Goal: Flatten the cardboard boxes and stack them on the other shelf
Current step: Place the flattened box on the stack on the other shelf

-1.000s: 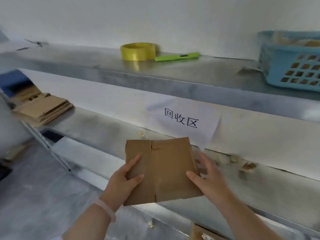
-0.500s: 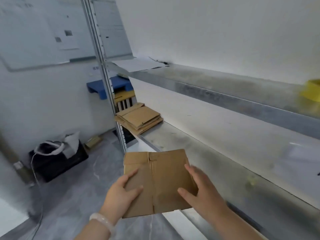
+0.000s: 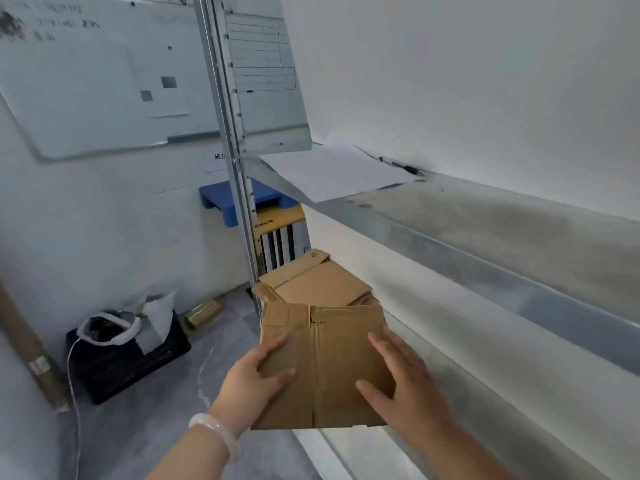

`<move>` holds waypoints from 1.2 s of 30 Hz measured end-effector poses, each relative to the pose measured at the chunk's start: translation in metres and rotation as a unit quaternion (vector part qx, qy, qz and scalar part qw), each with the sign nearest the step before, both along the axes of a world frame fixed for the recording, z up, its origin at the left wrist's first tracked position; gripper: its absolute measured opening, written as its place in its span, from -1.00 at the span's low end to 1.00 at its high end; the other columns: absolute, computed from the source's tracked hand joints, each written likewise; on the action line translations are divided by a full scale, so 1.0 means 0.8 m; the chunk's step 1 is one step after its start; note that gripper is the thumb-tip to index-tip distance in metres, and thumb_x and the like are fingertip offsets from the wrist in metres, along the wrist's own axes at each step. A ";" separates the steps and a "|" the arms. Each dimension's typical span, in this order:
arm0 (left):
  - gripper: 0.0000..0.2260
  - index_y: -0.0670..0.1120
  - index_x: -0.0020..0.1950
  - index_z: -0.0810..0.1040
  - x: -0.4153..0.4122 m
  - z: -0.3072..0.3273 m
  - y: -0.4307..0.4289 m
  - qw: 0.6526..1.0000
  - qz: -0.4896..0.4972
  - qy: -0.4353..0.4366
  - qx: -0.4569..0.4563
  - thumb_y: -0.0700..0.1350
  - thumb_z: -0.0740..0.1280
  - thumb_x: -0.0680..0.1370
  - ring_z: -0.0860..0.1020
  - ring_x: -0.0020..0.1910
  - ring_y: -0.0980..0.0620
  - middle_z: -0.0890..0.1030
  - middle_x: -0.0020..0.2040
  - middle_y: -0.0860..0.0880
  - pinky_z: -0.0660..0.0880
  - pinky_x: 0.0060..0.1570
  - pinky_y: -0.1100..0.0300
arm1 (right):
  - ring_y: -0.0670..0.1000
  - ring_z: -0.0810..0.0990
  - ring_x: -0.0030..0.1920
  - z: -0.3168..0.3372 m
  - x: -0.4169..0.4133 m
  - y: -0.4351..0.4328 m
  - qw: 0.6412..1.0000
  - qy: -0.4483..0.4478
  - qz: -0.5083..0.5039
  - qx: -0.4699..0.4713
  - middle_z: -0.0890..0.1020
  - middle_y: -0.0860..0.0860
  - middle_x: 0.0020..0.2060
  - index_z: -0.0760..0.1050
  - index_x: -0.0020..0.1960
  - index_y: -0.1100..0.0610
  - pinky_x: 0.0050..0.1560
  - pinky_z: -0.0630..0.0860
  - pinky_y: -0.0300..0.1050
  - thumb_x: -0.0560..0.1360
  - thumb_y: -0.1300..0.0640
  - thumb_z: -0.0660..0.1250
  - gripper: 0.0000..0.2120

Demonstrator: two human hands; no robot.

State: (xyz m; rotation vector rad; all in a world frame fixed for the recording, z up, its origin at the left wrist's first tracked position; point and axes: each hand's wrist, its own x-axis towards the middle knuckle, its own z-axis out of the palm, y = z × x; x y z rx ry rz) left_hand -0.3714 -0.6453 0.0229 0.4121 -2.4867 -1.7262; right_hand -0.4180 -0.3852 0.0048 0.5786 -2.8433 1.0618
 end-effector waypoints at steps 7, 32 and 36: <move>-0.54 0.41 0.17 0.39 -0.132 -0.003 -0.054 0.999 -0.020 -0.025 -0.036 0.01 0.49 0.43 0.45 -0.08 0.31 0.43 0.04 0.31 0.38 -0.32 0.54 | -0.14 0.03 0.50 0.006 -0.110 -0.043 0.999 -0.010 -0.023 0.022 -0.04 -0.33 0.50 -0.09 0.42 -0.46 0.48 0.16 0.06 0.34 -0.45 0.14 -0.28; -0.52 0.28 0.41 0.28 -0.510 -0.109 -0.201 0.875 -0.381 -0.014 -0.300 0.22 0.29 0.50 0.37 0.28 0.00 0.28 0.33 0.02 0.36 0.33 0.09 | -0.10 -0.21 0.55 -0.044 -0.260 -0.265 0.932 -0.071 -0.329 0.130 -0.16 -0.20 0.54 -0.11 0.53 -0.24 0.53 0.00 -0.11 0.44 -0.38 0.21 -0.20; -0.60 0.25 0.41 0.30 -0.509 -0.125 -0.201 0.776 -0.412 0.148 -0.454 0.15 0.16 0.56 0.20 0.41 -0.05 0.18 0.48 0.02 0.26 0.38 0.05 | -0.14 -0.17 0.54 -0.061 -0.253 -0.289 0.919 -0.098 -0.345 0.165 -0.13 -0.22 0.54 -0.08 0.54 -0.24 0.48 -0.17 -0.19 0.49 -0.35 0.14 -0.28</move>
